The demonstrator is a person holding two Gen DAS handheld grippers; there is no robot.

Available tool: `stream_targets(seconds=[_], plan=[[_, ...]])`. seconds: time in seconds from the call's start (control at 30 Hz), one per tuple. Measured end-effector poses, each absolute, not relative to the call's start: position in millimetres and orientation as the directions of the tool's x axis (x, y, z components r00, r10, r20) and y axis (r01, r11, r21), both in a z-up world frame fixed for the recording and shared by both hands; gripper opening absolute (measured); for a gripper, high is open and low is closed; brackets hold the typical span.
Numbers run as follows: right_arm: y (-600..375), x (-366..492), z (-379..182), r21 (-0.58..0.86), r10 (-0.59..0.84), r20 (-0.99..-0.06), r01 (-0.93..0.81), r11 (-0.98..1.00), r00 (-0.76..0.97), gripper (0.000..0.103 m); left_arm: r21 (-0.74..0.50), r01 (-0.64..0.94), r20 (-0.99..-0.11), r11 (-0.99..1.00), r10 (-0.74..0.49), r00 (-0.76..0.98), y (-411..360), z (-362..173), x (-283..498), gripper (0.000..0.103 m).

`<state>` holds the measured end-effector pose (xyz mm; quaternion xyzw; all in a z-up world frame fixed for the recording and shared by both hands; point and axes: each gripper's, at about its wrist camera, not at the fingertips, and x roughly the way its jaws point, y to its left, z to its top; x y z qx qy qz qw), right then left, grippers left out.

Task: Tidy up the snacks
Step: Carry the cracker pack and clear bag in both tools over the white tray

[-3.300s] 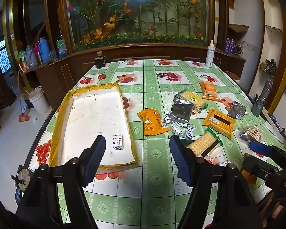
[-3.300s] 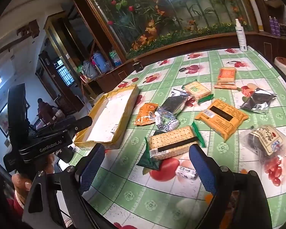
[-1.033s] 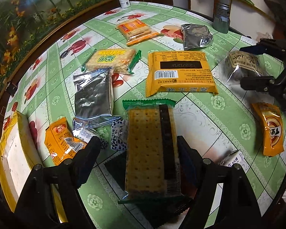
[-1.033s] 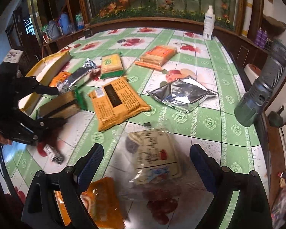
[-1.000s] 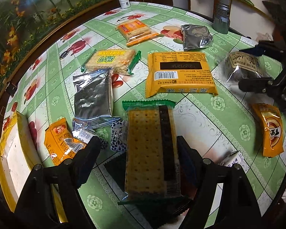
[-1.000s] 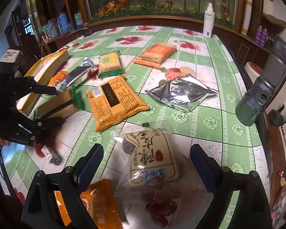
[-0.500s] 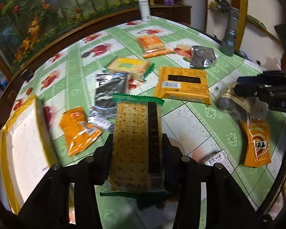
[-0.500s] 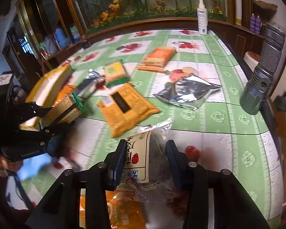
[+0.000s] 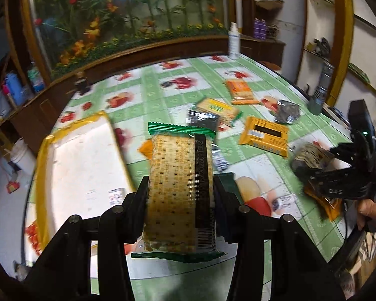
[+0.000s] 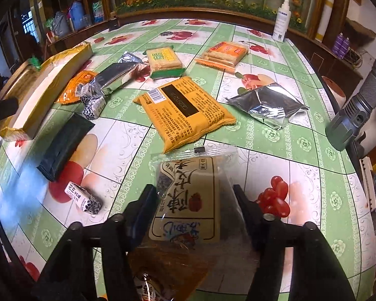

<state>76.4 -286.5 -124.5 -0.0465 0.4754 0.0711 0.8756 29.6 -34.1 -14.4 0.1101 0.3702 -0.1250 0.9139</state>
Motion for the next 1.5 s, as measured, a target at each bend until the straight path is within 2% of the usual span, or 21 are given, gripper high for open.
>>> stream_targets(seconds=[0.1,0.27,0.67,1.5], plan=[[-284.7,71.3,-114.6,0.057,0.141,-0.820,-0.165,0.985,0.554,0.053,0.144,0.214,-0.670,0.966,-0.064,0.740,-15.1,-6.2,26.3,0.044],[-259.9,67.2,-93.7,0.164,0.259,-0.764,-0.210,0.964,0.591,0.053,0.157,0.092,-0.636,0.983,0.029,0.772,15.5,0.4,23.7,0.044],[-165.3,78.6,-59.6,0.283,0.480,-0.666,-0.402,0.871,0.571,0.052,0.139,-0.041,-0.619,0.990,0.119,0.776,61.9,0.5,20.5,0.045],[-91.5,108.6,-63.1,0.316,0.570,-0.668,-0.511,0.800,0.479,0.052,0.145,-0.135,-0.674,0.980,0.198,0.712,92.5,-21.5,45.5,0.045]])
